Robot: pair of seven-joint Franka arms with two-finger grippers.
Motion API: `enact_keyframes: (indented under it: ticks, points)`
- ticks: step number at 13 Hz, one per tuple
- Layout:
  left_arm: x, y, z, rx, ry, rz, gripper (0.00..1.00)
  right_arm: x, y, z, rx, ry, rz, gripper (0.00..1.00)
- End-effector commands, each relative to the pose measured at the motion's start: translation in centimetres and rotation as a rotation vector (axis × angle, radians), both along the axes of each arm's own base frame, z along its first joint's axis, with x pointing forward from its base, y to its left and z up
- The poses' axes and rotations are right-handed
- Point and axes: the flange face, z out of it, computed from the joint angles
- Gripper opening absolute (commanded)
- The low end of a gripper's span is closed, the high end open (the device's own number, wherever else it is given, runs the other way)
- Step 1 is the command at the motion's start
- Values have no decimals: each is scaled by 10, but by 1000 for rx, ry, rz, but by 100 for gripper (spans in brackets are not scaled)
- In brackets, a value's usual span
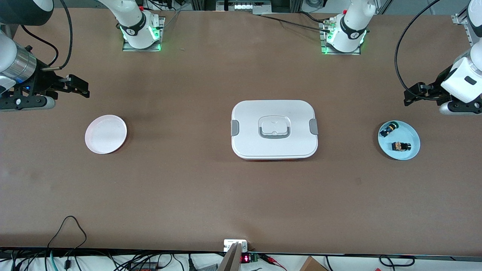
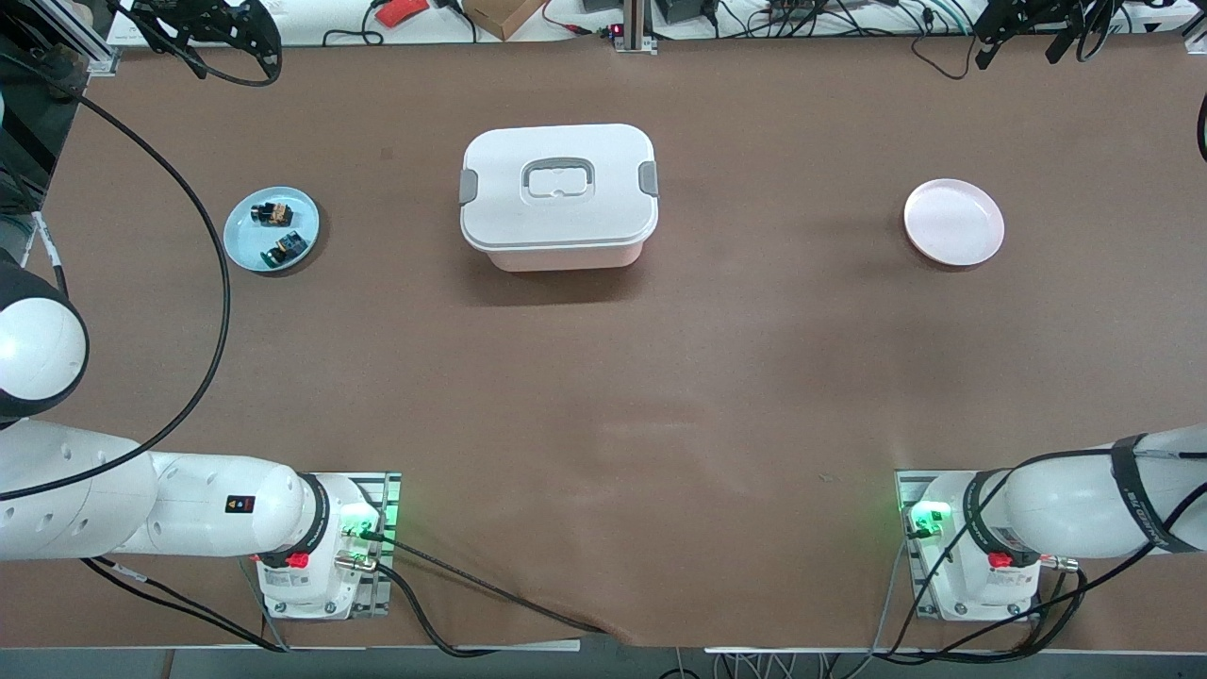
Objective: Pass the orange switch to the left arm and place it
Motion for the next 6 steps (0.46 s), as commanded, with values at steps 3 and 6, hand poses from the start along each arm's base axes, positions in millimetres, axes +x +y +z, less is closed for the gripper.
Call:
enact_keyframes:
  ticks: [3, 6]
  points:
    - [-3, -3, 13, -9, 5, -9, 100, 1, 0, 4, 13, 2, -13, 100]
    - [-3, -3, 13, -8, 6, -9, 100, 1, 0, 4, 13, 2, -15, 100]
